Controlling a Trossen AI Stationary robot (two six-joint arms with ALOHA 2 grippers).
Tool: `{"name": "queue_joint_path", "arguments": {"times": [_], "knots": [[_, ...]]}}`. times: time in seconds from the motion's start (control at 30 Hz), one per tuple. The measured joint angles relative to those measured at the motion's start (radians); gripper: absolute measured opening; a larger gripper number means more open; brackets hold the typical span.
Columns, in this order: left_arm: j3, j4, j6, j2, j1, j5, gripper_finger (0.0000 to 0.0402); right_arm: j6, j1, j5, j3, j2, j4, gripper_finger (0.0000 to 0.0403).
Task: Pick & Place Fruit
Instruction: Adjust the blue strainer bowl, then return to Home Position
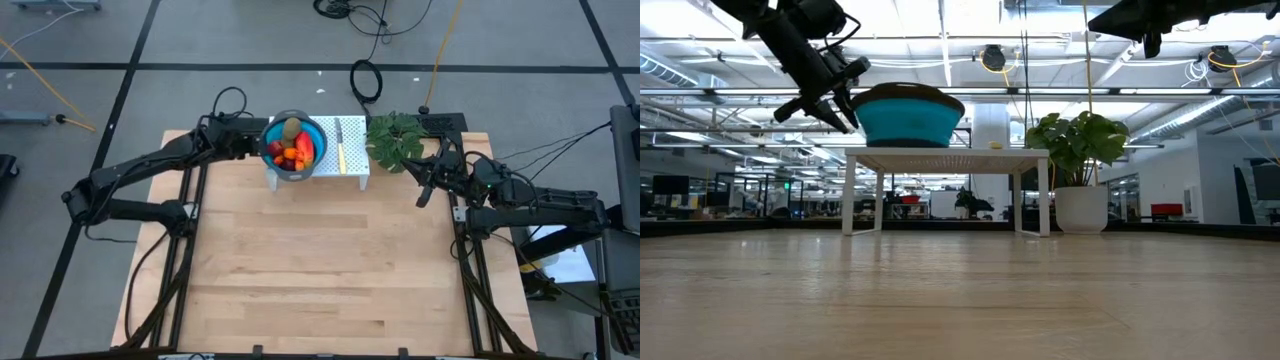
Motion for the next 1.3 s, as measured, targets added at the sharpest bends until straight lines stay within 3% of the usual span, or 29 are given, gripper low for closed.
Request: {"name": "queue_joint_path", "arguments": {"times": [0.3,0.43,0.67,0.9,1.17,1.3], "knots": [[0.0,-0.129,0.018,-0.065,0.018,-0.066,0.0092,0.015,0.0,-0.001,0.0,0.0,-0.004,0.0],[0.0,-0.126,0.131,-0.143,0.019,-0.081,0.0092,-0.012,0.0,-0.004,0.0,-0.001,-0.075,0.0],[0.0,-0.087,0.308,-0.24,-0.056,-0.08,0.0092,-0.029,0.0,-0.008,0.0,-0.052,-0.225,0.0],[-0.004,-0.081,0.346,-0.304,-0.143,-0.089,0.0092,-0.03,0.0,-0.112,0.0,-0.114,-0.388,0.0],[-0.183,0.224,0.384,-0.39,-0.32,-0.087,0.0092,-0.03,0.0,-0.112,0.0,-0.119,-0.455,0.0],[-0.245,0.282,0.385,-0.454,-0.403,-0.09,0.0092,-0.027,0.0,-0.112,0.0,-0.118,-0.465,0.0]]}}
